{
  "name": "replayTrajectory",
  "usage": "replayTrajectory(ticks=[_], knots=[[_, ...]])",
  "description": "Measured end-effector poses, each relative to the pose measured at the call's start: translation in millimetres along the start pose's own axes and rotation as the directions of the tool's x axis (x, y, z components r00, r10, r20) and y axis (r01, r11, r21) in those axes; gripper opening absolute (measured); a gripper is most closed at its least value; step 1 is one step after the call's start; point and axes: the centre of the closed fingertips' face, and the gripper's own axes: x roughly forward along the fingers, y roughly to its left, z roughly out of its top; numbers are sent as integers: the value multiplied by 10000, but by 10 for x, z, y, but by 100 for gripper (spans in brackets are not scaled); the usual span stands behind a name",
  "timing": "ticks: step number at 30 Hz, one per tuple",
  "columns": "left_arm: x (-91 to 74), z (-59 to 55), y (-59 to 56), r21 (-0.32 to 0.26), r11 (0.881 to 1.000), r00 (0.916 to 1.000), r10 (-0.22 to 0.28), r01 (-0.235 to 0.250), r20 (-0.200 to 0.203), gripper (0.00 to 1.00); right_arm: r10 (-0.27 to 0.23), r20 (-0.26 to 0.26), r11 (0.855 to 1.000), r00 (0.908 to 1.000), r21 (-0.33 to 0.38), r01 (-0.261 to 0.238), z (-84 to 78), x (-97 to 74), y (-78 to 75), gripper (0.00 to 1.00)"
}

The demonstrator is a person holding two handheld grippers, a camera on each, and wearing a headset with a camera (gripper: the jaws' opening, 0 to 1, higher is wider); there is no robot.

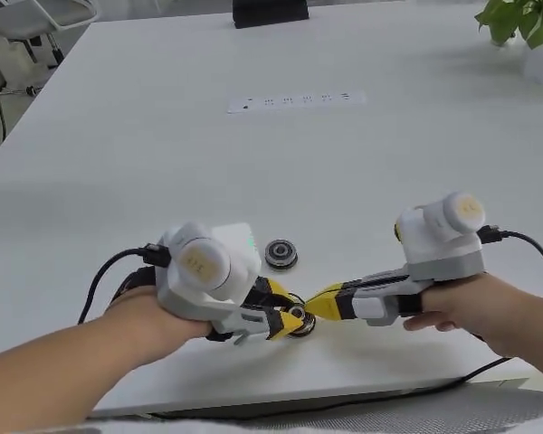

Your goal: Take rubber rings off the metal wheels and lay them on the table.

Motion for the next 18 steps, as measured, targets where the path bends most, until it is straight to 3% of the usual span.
replayTrajectory(ticks=[18], knots=[[-239,74,-77,-130,9999,9995,-87,91,293,21,321,225,9994,9992,119,-324,61,-24,91,0]])
